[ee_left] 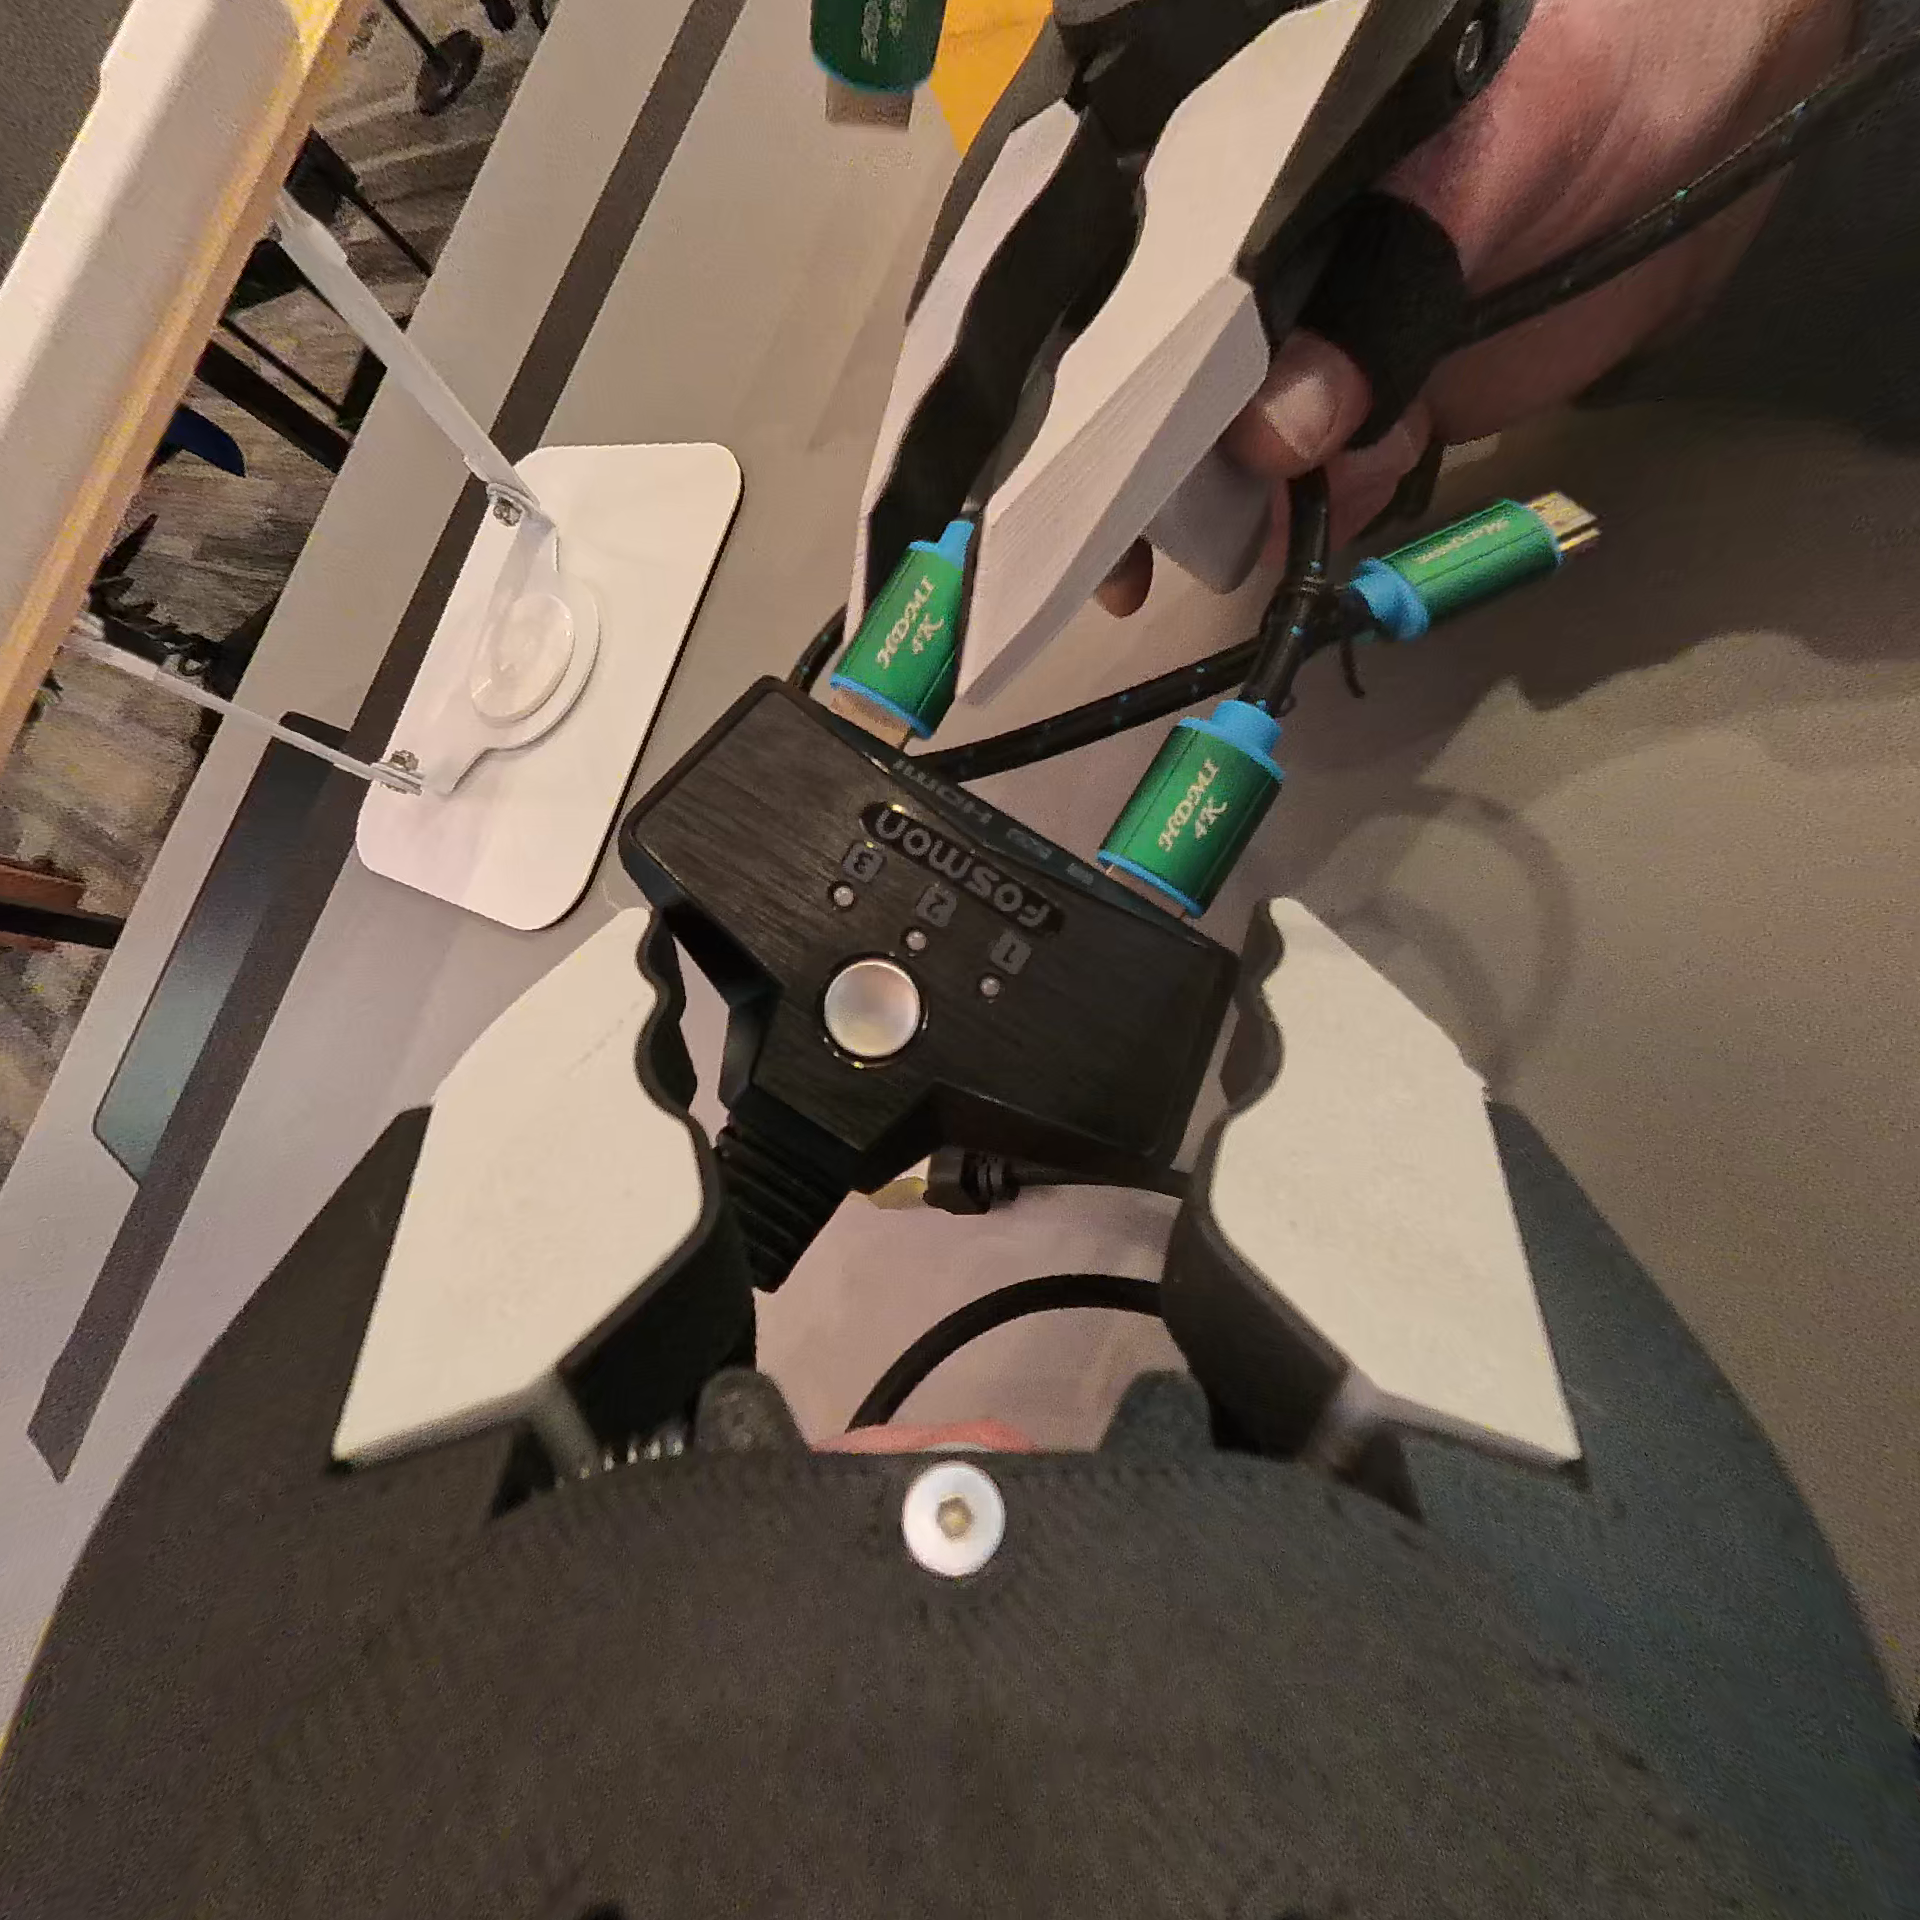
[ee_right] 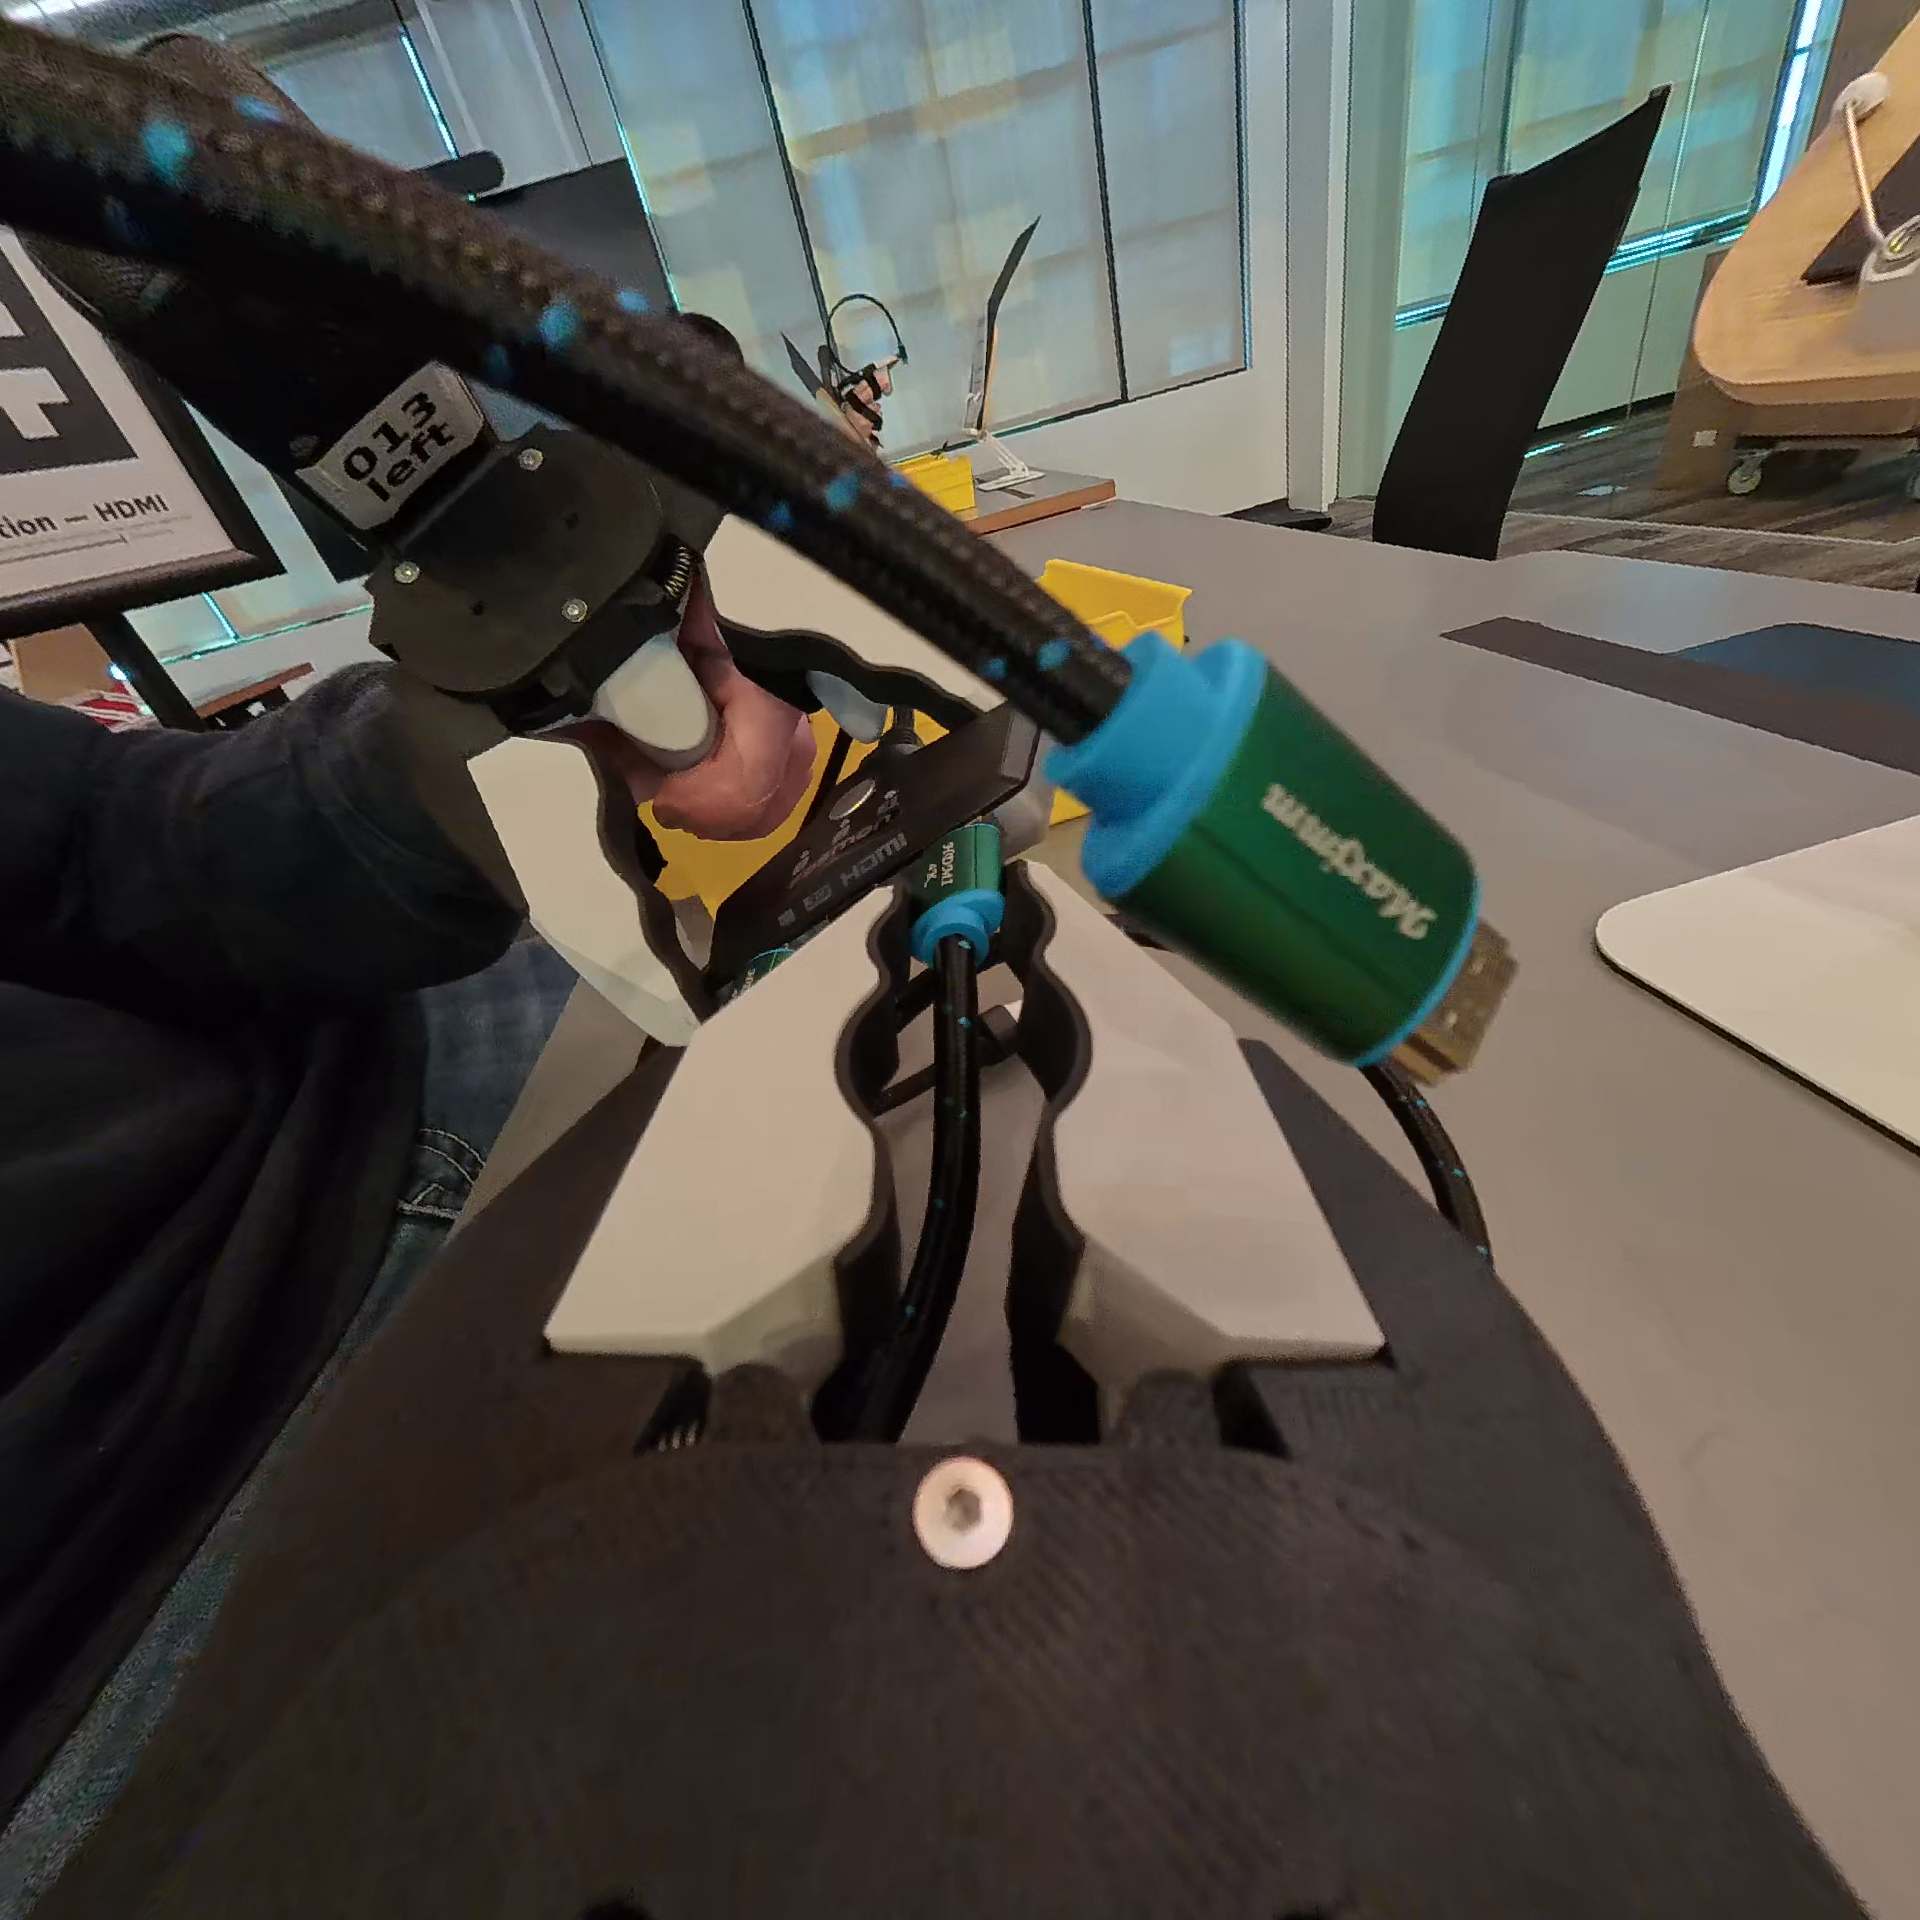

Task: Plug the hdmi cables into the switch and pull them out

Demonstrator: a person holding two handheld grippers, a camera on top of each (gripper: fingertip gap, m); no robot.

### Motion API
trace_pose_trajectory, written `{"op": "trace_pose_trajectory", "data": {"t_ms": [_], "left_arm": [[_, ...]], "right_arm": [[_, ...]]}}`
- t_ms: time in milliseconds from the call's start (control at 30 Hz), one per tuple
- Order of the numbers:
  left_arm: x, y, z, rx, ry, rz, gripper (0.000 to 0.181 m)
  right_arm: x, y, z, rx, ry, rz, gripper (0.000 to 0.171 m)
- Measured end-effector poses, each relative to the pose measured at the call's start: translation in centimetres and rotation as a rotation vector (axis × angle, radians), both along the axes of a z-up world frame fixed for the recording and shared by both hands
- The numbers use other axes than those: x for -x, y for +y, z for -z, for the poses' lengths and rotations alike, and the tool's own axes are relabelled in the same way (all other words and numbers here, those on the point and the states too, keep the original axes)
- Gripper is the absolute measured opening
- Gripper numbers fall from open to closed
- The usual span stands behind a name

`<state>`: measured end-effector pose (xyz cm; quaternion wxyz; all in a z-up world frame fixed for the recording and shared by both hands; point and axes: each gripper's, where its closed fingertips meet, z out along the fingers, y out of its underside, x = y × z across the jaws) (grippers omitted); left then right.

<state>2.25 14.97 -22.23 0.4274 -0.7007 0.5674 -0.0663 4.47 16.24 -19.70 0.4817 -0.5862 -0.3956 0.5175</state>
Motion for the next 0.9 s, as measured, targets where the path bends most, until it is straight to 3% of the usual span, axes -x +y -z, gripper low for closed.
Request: {"op": "trace_pose_trajectory", "data": {"t_ms": [333, 633, 900], "left_arm": [[-0.1, 0.2, 0.7, -0.024, 0.008, -0.036, 0.1], [0.6, 0.7, -1.0, -0.084, 0.006, -0.03, 0.093], [2.1, 0.8, -1.0, -0.157, 0.084, -0.034, 0.093]], "right_arm": [[0.2, 0.2, 0.4, -0.029, -0.037, 0.028, 0.014], [-0.6, 0.7, -1.5, -0.093, 0.037, 0.095, 0.016], [-0.1, 0.8, -0.1, -0.17, -0.111, 0.141, 0.025]]}}
